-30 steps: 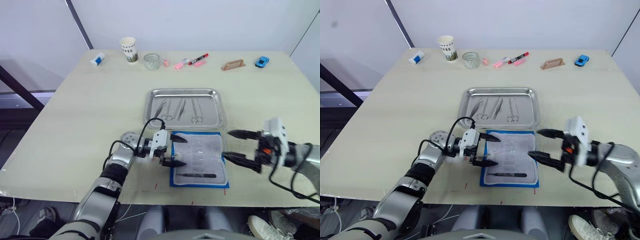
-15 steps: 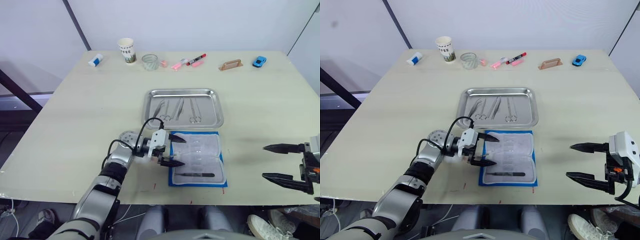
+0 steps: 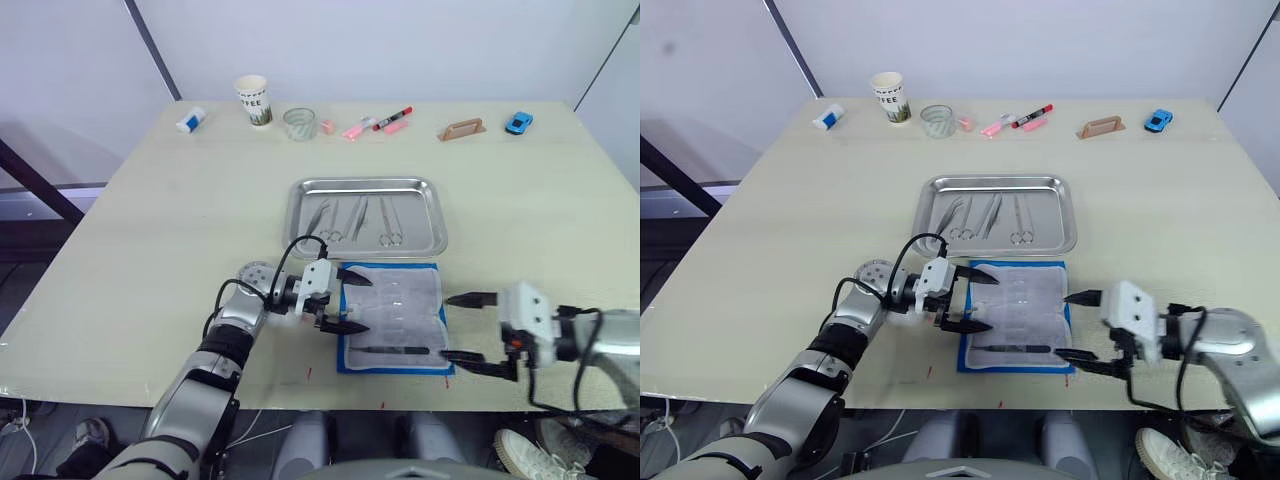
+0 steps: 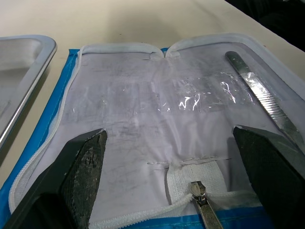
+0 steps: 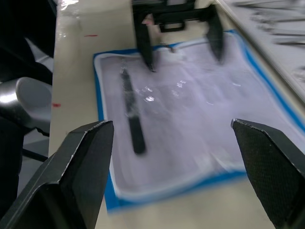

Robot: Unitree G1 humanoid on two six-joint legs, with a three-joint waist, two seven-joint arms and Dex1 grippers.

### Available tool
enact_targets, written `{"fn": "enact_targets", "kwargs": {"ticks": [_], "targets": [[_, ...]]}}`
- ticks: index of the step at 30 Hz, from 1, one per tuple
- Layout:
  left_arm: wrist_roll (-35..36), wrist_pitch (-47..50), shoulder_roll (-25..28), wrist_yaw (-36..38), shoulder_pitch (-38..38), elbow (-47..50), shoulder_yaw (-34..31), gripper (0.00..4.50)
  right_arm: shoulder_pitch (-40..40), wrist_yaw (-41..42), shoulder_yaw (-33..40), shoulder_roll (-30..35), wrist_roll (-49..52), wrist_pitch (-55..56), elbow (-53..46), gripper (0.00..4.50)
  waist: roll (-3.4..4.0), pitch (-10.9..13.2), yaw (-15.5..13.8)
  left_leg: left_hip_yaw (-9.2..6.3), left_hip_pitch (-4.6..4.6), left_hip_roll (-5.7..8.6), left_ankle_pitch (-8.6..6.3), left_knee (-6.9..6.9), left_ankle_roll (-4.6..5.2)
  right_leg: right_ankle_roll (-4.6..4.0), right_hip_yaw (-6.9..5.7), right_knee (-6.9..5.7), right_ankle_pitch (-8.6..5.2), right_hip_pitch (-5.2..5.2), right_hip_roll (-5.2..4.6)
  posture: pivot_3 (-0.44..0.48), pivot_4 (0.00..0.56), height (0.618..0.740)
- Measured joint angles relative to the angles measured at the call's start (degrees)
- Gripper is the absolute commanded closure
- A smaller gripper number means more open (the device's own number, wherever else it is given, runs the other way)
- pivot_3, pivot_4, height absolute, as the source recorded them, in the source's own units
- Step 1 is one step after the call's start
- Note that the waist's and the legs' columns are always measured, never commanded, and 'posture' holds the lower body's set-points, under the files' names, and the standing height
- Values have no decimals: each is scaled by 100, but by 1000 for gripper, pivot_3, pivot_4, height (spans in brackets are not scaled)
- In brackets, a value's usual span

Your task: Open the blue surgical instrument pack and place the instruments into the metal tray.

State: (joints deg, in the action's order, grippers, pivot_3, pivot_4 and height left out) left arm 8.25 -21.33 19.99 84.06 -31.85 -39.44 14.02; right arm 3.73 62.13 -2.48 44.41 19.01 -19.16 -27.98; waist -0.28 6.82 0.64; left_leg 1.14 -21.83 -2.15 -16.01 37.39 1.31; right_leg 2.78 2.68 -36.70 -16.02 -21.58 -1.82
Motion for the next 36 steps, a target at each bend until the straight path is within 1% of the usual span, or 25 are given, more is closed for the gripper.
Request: {"fn": "enact_targets", "kwargs": {"ticks": [1, 2, 3, 4, 6, 7, 10, 13, 21, 36], "targets": [[1, -1, -1, -2, -3, 0, -5, 0, -54, -28, -124, -37, -69, 21, 50, 1349, 2, 1, -2, 0, 0, 0, 0, 0, 0, 0, 1, 0, 1, 0, -1, 0, 150, 740], [1, 0, 0, 1, -9, 0, -5, 0, -182, -38, -346, -76, -202, 89, 164, 1754, 1, 1, -1, 2, 0, 1, 0, 1, 0, 1, 1, 0, 2, 0, -1, 0, 150, 740], [1, 1, 0, 0, -16, 0, -2, 0, -249, -48, -465, -99, -292, 135, 220, 2367, 0, 1, -1, 1, 0, 1, 0, 1, 0, 1, 1, 0, 2, 0, -1, 0, 150, 740], [1, 2, 0, 1, -17, 0, -2, 0, -302, -87, -582, -135, -361, 192, 256, 2453, 0, 1, -2, 1, 0, 1, 0, 1, 0, 1, 1, 0, 2, 0, -1, 0, 150, 740], [1, 2, 0, 1, -18, 0, -2, 0, -323, -114, -632, -172, -410, 209, 279, 2453, -1, 1, -3, -2, 1, 1, 0, 1, 0, 2, -1, -1, 2, 0, 1, 0, 150, 740], [1, 4, 3, 3, -19, 0, -4, 0, -358, -148, -822, -221, -535, 310, 406, 2453, -1, 1, -4, -2, 1, 1, 0, 1, 0, 2, -1, -2, 3, 0, 2, 0, 150, 740], [1, 8, 6, -1, -18, 0, -5, 0, -364, -145, -847, -221, -601, 366, 430, 2453, -1, 1, -2, 0, 1, 1, 0, 1, 0, 3, 0, -3, 3, 1, 2, 0, 150, 740], [1, 19, 9, -5, -24, 0, -3, 0, -424, -137, -1068, -242, -724, 425, 481, 2453, -2, 1, -2, -2, 2, 2, 0, 2, 0, 3, -1, -4, 4, 0, 3, 0, 150, 740], [0, 43, 9, -6, -30, -1, -3, 0, -468, -139, -1263, -242, -949, 571, 752, 2453, -2, 1, -1, 0, 3, 3, 0, 3, 0, 7, 0, -5, 7, 1, 4, 0, 150, 740], [-12, 106, 12, -17, -44, -3, 0, 0, -482, -192, -1330, -240, -1080, 628, 799, 2453, -6, -4, -2, -1, 6, 3, 0, 5, 0, 9, 0, -8, 8, 2, 6, 0, 150, 740]]}}
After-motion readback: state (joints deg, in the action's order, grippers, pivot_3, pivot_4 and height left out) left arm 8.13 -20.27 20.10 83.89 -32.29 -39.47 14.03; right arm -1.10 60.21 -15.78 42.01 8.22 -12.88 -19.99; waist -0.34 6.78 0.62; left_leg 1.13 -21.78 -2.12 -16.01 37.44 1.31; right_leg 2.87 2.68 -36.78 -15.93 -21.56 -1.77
